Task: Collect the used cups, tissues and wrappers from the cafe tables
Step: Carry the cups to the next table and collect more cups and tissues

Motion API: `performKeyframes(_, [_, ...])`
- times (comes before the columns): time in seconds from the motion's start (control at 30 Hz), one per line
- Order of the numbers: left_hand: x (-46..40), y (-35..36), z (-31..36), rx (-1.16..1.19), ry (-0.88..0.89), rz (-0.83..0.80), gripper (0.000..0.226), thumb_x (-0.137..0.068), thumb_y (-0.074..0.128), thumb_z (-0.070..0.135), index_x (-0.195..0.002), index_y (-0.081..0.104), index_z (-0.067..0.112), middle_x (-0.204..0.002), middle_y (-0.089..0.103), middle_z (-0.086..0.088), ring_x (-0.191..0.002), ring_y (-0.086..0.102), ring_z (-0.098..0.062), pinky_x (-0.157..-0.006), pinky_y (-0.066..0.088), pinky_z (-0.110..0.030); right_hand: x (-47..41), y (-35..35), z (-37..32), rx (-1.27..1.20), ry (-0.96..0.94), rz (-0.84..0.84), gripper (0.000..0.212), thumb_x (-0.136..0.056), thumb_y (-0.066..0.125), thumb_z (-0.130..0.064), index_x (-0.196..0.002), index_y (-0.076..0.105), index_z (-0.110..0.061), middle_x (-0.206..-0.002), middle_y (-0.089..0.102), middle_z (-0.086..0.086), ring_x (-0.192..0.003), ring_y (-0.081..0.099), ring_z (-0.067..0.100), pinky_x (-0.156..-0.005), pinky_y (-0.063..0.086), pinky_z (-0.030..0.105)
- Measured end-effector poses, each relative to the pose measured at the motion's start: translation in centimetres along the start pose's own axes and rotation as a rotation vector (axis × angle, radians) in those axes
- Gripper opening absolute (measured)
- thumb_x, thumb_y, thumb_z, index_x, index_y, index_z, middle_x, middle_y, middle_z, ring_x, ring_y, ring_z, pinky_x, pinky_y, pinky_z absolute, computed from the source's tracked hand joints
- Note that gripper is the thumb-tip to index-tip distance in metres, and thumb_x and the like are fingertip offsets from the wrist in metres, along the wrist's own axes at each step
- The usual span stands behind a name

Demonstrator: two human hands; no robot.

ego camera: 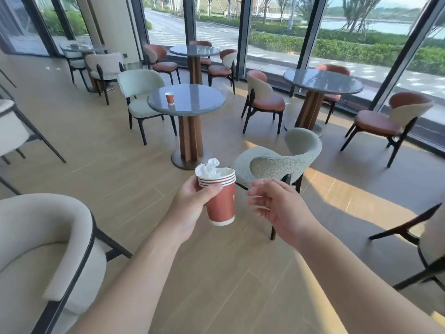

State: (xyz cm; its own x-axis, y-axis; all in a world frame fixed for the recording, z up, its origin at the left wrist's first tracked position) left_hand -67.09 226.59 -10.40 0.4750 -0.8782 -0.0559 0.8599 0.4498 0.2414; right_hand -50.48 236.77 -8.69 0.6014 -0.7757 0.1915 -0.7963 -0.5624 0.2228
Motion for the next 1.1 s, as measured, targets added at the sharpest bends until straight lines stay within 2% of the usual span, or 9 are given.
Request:
performKeyframes(0.2, [-8.0,-6.2,2.4,0.001,0.039,0.047,0.049,-0.082,0.071,0.024,-0.128,0.063,0.009,-0.112,0.077,-0.003,-0.098,0.073,-0.015,-0.078,0.056,-0.025,-7.7,5.6,-2.1,-0.008,-0.047,-0.037,0.018,-0.096,0.050,-0.010,-0.097,0.068,-0.013,-0.080,0.070,0.000,-0.069,0.064,0.016,-0.062,0.048,0.027])
performKeyframes(0.43, [-13.9,-10.7,2.5,0.009,0.048,0.120,0.057,-0.069,0.080,0.037,-0.122,0.066,0.021,-0.110,0.077,0.004,-0.097,0.073,-0.010,-0.077,0.055,-0.021,-15.9,8.7,-2.6,-0.009,-0.038,-0.080,0.020,-0.097,0.050,-0.014,-0.092,0.069,-0.017,-0.086,0.070,0.002,-0.071,0.064,0.015,-0.070,0.046,0.031])
performKeyframes(0.57, [-17.5,-13.1,2.5,-0.024,0.037,0.169,0.056,-0.069,0.080,0.040,-0.120,0.067,0.022,-0.111,0.077,0.004,-0.099,0.073,-0.010,-0.078,0.056,-0.022,-21.3,10.3,-2.2,-0.046,-0.018,-0.118,0.019,-0.095,0.050,-0.013,-0.092,0.069,-0.016,-0.084,0.069,0.003,-0.068,0.064,0.016,-0.065,0.047,0.029])
performKeyframes(0.73, [-23.3,-16.0,2.4,-0.058,0.043,0.244,0.050,-0.079,0.076,0.027,-0.127,0.063,0.021,-0.112,0.077,0.005,-0.095,0.074,-0.010,-0.076,0.057,-0.025,-29.4,12.6,-2.1,-0.068,0.019,-0.187,0.021,-0.076,0.058,-0.023,-0.089,0.072,-0.015,-0.083,0.070,0.004,-0.071,0.063,0.018,-0.062,0.047,0.029])
performKeyframes(0.83, [-28.1,-17.2,2.4,-0.064,0.034,0.303,0.049,-0.081,0.070,0.024,-0.129,0.062,0.022,-0.114,0.077,0.005,-0.099,0.072,-0.010,-0.080,0.057,-0.027,-34.8,12.9,-2.8,-0.064,0.026,-0.224,0.023,-0.073,0.058,-0.024,-0.090,0.072,-0.016,-0.083,0.071,0.003,-0.072,0.063,0.018,-0.063,0.047,0.029])
performKeyframes(1.0, [-37.6,-17.0,2.4,-0.050,0.032,0.392,0.062,-0.075,0.072,0.022,-0.135,0.057,0.016,-0.123,0.072,-0.001,-0.105,0.069,-0.014,-0.090,0.054,-0.034,-44.7,11.8,-5.5,-0.080,0.036,-0.231,0.020,-0.074,0.058,-0.024,-0.084,0.074,-0.019,-0.082,0.072,0.004,-0.070,0.064,0.016,-0.062,0.049,0.029])
performKeyframes(1.1, [-43.1,-16.3,2.5,-0.065,0.031,0.399,0.056,-0.075,0.072,0.020,-0.130,0.060,0.020,-0.120,0.073,0.001,-0.104,0.068,-0.015,-0.091,0.053,-0.036,-50.3,11.0,-6.9,-0.082,0.046,-0.244,0.021,-0.074,0.057,-0.023,-0.086,0.073,-0.018,-0.083,0.071,0.004,-0.069,0.065,0.016,-0.064,0.049,0.030])
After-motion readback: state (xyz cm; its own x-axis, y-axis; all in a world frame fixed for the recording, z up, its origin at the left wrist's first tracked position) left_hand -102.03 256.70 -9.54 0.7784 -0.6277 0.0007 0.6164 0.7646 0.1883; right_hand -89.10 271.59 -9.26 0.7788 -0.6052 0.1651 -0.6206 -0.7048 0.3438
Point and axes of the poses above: each hand's wrist, its own x-axis away from the middle knuckle, its own y-axis out of the palm, z = x × y, the point moved 4 cm from there along -x, towards the middle knuckle
